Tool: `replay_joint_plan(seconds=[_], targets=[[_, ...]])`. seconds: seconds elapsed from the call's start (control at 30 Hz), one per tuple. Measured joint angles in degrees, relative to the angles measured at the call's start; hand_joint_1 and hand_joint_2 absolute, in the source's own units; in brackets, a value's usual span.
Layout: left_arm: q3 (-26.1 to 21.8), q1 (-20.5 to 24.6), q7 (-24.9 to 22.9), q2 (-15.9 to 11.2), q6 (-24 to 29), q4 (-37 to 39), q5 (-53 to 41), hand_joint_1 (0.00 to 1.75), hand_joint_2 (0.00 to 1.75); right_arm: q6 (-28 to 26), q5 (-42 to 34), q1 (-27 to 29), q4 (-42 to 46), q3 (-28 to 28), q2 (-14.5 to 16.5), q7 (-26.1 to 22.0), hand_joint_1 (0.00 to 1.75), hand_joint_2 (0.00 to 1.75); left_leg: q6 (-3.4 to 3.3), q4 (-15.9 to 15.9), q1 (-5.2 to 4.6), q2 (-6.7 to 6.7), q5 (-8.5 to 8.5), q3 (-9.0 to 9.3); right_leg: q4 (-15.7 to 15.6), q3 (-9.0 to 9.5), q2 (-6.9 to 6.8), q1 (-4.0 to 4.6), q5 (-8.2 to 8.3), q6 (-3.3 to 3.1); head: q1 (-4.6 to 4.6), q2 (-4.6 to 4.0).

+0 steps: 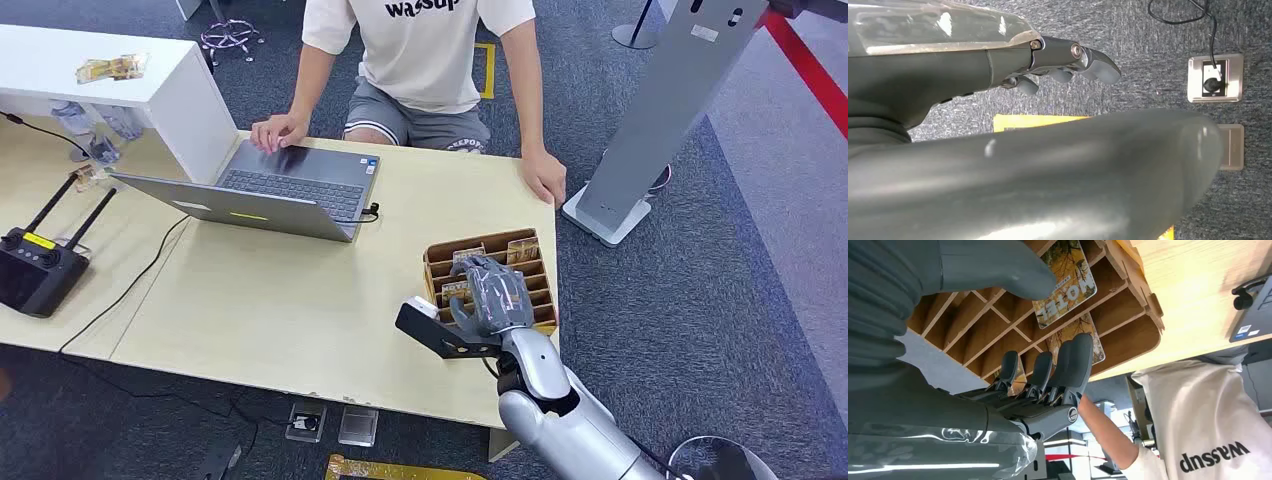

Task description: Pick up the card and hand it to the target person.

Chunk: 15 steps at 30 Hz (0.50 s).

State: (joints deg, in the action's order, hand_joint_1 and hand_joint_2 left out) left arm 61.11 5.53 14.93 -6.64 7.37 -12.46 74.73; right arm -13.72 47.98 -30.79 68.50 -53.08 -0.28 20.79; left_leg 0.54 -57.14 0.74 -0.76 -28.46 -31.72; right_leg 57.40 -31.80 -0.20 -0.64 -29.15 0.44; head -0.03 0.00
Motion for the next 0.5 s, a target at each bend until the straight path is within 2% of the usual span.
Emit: replay_joint_plan(seconds=[0.2,0.5], targets=[[0.0,0.0,-0.07,0.0,0.02,0.0,0.02,0.0,0.0,-0.12,0.0,-0.18,-1.14,0.07,0.02,0.0,0.82,1.75,0.0,0.0,0.0,0.0,0.0,0.0,0.0,0.0,0.0,0.0,0.0,0.0,0.02,0.0],[0.0,0.0,-0.09,0.0,0.02,0.0,0.02,0.0,0.0,-0.12,0.0,-0.2,-2.09,0.22,0.08,0.0,0.84,1.75,0.0,0.0,0.0,0.0,0.0,0.0,0.0,0.0,0.0,0.0,0.0,0.0,0.01,0.0]])
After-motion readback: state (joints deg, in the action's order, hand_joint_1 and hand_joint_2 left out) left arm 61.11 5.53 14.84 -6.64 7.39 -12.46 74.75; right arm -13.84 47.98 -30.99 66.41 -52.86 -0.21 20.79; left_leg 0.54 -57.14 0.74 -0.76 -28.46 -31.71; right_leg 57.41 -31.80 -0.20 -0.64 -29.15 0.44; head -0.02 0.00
